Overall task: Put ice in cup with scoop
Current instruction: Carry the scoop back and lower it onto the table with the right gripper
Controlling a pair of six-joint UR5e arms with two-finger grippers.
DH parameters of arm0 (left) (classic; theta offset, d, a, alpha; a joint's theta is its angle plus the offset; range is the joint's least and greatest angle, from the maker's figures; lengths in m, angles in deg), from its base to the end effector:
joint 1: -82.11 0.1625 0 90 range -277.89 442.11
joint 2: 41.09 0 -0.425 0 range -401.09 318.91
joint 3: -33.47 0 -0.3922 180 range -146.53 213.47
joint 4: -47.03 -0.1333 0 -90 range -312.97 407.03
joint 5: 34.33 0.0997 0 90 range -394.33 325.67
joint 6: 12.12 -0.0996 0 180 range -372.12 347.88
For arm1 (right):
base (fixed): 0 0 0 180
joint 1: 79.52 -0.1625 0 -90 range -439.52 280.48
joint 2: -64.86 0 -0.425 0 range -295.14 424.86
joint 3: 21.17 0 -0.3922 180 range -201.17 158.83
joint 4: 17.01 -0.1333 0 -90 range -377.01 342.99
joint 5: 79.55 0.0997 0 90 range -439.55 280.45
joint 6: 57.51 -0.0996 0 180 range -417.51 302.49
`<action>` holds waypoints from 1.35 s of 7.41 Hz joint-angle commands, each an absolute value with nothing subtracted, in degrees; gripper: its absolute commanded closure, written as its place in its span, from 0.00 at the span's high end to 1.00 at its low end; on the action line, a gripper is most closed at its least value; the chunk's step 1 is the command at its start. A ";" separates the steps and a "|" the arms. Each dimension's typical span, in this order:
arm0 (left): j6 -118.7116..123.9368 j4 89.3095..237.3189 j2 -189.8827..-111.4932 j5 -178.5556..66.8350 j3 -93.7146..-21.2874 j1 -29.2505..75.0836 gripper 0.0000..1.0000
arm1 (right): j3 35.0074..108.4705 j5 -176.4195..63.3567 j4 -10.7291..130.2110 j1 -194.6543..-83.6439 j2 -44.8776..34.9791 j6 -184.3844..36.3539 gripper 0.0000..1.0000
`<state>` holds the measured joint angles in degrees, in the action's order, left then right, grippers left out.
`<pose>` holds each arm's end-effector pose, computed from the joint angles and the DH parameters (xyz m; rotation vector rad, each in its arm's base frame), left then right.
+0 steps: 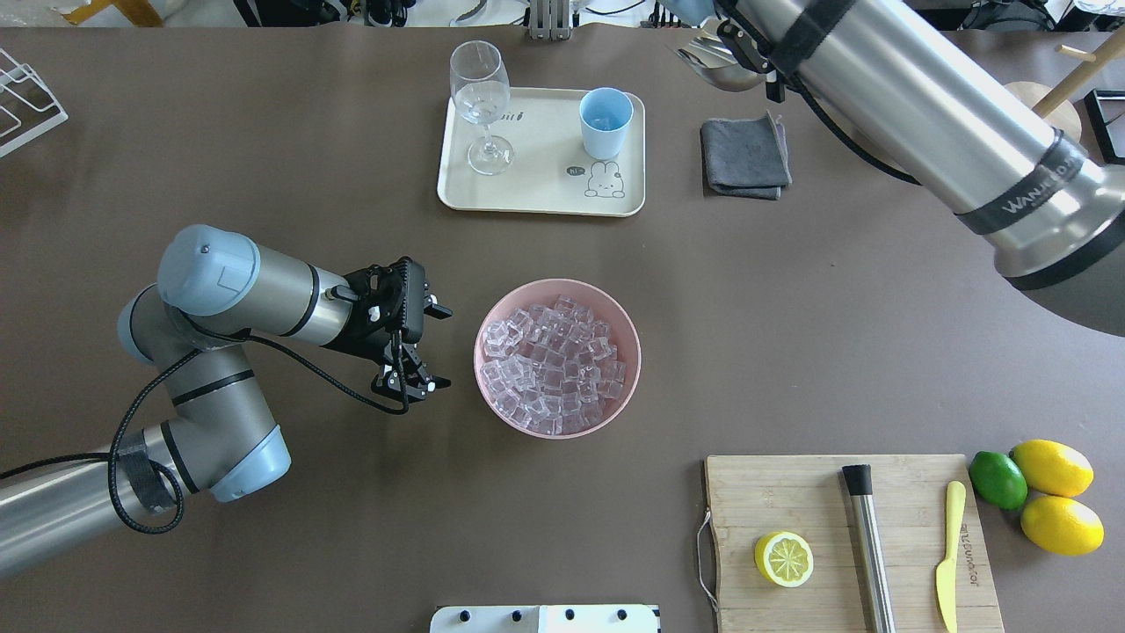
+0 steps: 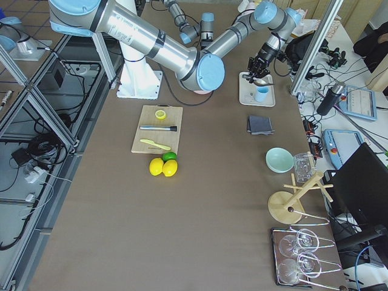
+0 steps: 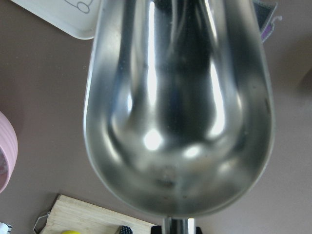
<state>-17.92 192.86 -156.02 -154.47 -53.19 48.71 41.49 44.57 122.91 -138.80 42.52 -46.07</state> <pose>0.4965 -0.4271 0.3250 1.0805 1.0424 1.2477 -0.3302 -0.7073 0.1682 -0.2647 -0.5692 -0.6622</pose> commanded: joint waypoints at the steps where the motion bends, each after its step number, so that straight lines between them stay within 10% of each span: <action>1: -17.92 191.27 -154.75 -154.39 -55.46 48.71 0.97 | 64.18 44.46 128.52 -140.69 27.13 -46.70 0.00; 5: -18.18 187.66 -151.92 -154.21 -60.22 48.80 0.97 | 88.93 44.55 123.57 -142.00 2.16 -61.25 0.00; 10: -18.45 187.75 -152.01 -154.03 -59.17 50.47 0.97 | 86.25 50.09 81.05 -134.57 -17.04 -99.31 0.00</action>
<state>-18.48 187.67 -151.96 -154.16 -59.63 49.63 89.05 49.63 93.66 -139.49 -13.24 -89.32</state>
